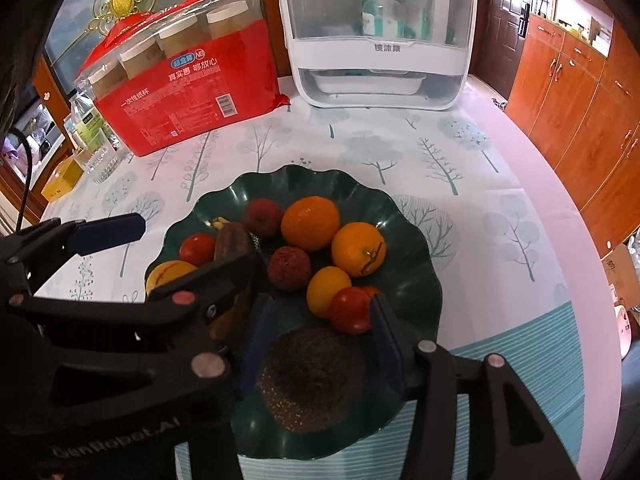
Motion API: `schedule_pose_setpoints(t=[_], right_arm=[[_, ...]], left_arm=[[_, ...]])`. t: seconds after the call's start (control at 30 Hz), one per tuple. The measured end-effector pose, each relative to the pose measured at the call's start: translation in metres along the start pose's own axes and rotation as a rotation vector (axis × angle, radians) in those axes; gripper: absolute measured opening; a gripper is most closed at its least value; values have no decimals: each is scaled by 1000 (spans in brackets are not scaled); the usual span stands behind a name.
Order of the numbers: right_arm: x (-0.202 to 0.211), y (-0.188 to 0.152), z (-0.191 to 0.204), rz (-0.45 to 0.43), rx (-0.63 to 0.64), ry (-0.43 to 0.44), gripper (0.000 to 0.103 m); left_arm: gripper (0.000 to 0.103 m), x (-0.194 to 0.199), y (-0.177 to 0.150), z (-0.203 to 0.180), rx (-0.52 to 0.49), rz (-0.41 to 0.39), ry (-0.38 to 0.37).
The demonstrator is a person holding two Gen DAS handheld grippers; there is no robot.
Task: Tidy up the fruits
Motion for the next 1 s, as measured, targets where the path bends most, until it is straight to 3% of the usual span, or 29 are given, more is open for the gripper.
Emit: schedule_pose_setpoints(t=[0.5,1.0], right_arm=[[21,-8,17,-11,20,29,51],[58,-73,41,31,18,67,52]], left_arm=[[90,48,-20,16,69,-82,69],[90,105,-103,57,252,-99,143]])
Point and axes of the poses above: each gripper's, at about its wrist camera, not at the fingertips, and x roughly against the way its jaws point, z to its left, y to its top, the point moved 9 cm from there along -x, roughly the way its jaws point
